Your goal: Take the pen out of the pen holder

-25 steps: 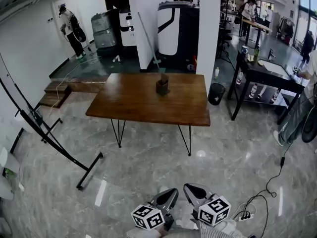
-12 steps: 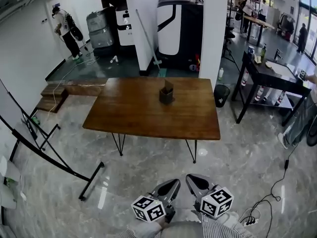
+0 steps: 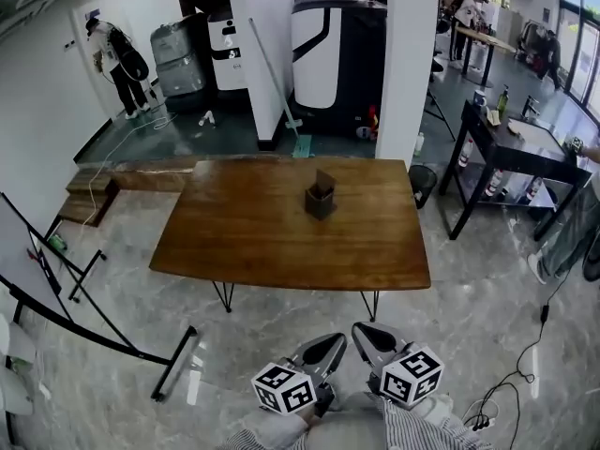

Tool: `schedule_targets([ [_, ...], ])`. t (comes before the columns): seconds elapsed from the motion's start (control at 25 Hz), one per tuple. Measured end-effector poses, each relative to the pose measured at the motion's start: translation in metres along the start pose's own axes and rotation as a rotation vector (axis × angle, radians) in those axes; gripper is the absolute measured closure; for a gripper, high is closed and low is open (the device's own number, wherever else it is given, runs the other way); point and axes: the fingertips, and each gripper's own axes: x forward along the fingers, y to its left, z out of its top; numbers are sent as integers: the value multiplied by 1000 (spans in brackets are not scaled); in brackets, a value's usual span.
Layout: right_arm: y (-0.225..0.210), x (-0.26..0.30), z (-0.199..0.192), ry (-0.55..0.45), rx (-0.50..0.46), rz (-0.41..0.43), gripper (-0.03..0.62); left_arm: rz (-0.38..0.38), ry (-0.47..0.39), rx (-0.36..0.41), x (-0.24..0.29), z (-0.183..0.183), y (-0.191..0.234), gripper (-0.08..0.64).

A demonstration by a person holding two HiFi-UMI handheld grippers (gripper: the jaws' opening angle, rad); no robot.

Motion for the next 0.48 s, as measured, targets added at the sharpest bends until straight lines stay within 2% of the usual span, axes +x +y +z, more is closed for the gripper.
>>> schedule_targets([
  [0.28, -27, 24, 2, 37, 19, -44, 592, 6, 32, -18, 23, 14, 31, 552],
  [0.48, -51, 46, 10, 45, 37, -48, 592, 29, 44, 5, 45, 31, 56, 552],
])
